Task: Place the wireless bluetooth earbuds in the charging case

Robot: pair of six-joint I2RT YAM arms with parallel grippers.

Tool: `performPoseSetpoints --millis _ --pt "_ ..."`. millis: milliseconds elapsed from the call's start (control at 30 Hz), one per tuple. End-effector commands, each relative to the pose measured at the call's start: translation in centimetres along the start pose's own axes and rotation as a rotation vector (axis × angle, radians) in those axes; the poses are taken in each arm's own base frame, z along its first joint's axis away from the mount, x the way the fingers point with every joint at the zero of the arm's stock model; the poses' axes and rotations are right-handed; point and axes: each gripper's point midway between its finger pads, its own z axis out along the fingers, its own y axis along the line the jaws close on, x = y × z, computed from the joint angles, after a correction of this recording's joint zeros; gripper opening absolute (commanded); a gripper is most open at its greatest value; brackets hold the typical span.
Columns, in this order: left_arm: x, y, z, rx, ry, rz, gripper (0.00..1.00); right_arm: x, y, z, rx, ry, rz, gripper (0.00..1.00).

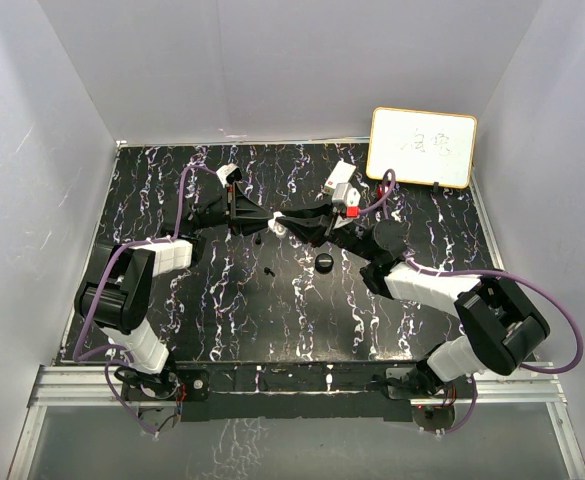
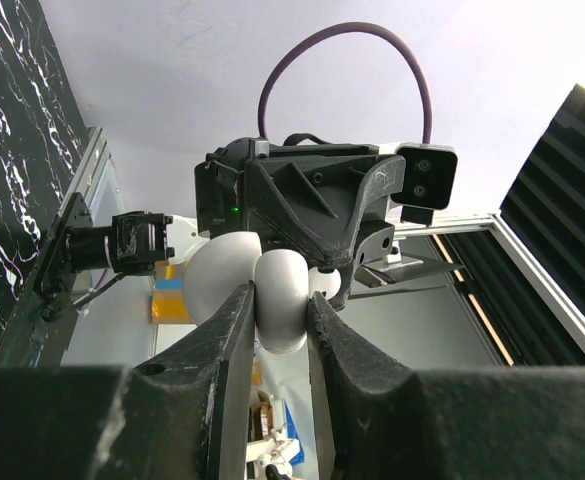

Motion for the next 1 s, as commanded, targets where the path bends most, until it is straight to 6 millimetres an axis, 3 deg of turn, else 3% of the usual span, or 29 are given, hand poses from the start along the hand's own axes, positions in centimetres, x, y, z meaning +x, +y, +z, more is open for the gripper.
performPoseSetpoints --millis 0,967 --pt "2.95 -5.18 -0.21 0.141 0.056 0.342 0.00 -0.91 -0.31 0.00 0.008 -0.025 -0.042 0.00" --pt "2.66 -5.31 -0.08 0.141 0.052 0.342 0.00 -0.31 -0.56 -0.41 0.016 0.009 -0.036 0.00"
